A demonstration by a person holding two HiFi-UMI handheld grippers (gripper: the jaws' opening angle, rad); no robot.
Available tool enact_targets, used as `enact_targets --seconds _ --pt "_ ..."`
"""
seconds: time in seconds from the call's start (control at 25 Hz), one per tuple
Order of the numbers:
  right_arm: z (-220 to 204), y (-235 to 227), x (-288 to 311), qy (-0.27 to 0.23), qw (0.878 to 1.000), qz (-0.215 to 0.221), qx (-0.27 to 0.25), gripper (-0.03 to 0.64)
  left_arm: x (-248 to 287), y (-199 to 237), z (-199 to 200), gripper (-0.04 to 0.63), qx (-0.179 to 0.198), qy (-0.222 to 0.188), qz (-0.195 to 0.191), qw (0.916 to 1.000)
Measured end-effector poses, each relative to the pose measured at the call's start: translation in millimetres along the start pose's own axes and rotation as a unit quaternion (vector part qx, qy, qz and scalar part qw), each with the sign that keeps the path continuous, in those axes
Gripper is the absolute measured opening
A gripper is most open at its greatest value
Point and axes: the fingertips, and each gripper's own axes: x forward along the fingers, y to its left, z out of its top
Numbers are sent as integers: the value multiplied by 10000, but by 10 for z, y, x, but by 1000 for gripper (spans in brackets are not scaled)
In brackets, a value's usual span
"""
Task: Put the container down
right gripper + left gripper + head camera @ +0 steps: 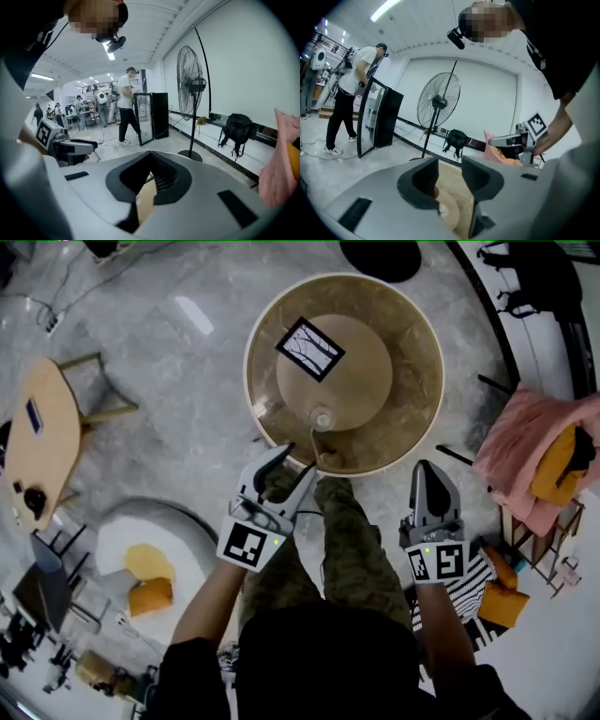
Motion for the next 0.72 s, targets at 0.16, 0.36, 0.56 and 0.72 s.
enact_targets --seconds 0.16,0.36,0.56,0.72 --pt "739 123 -365 -189 9992 -346 98 20 -259 -108 1038 65 36 21 147 9999" --pt "1717 171 -716 -791 9920 -947 256 20 -478 -169 2246 20 568 -176 14 9982" --pt "2481 34 -1080 -1362 9804 -1418 158 20 -534 -286 2923 20 1096 -327 -33 9934" --pt "2781 -138 -1516 -1594 9716 -1739 161 20 -644 -393 3189 18 1006 -502 136 9936"
